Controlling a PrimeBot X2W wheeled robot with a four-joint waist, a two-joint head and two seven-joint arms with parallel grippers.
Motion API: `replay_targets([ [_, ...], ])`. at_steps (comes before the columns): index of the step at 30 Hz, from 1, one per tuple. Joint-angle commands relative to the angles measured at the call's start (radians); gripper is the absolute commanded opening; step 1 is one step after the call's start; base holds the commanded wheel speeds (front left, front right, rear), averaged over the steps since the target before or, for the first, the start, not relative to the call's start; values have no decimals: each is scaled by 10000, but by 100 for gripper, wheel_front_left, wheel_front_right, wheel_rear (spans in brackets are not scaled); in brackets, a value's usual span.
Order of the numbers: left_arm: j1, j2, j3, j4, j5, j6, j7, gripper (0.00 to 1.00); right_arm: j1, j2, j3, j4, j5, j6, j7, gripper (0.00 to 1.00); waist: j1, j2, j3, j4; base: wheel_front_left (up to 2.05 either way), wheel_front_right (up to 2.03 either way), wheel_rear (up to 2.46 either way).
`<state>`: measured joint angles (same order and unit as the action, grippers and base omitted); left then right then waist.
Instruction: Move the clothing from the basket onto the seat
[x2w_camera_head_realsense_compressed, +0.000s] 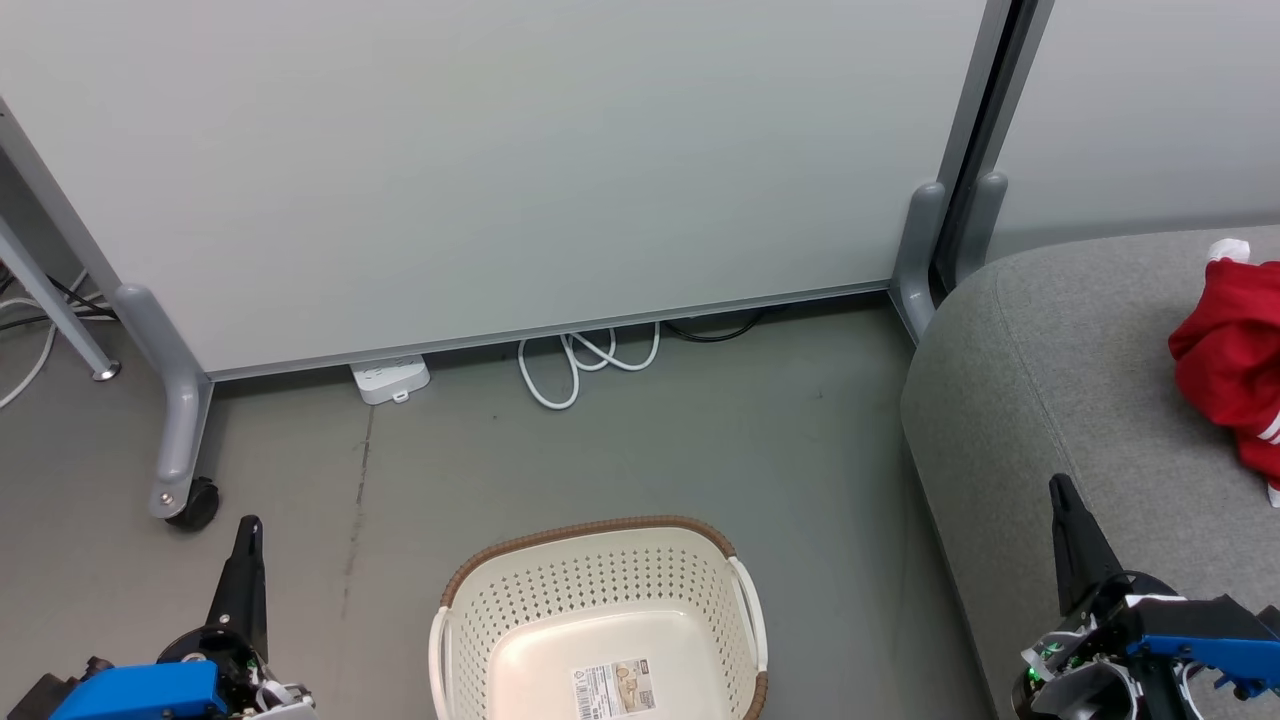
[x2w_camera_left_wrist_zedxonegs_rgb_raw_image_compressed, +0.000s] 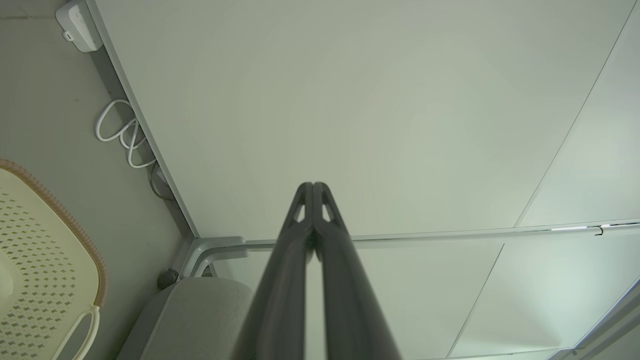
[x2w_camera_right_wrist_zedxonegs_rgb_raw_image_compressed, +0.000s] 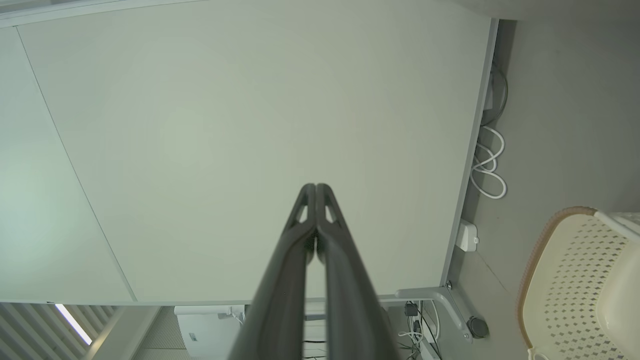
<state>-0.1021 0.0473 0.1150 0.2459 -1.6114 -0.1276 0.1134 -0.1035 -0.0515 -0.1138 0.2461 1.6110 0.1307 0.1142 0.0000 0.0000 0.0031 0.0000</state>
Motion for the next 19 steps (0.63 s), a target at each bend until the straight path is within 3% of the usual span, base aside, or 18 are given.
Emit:
replay_targets([
  [1, -117, 55, 13, -37, -28, -57, 50, 0, -100, 28, -18, -21, 35, 0, 12, 0, 0, 0, 0, 0, 0, 0, 0],
  [19, -117, 55, 12, -39, -29, -58, 49, 0, -100, 27, -16, -21, 36, 0, 11, 0, 0, 0, 0, 0, 0, 0, 0],
])
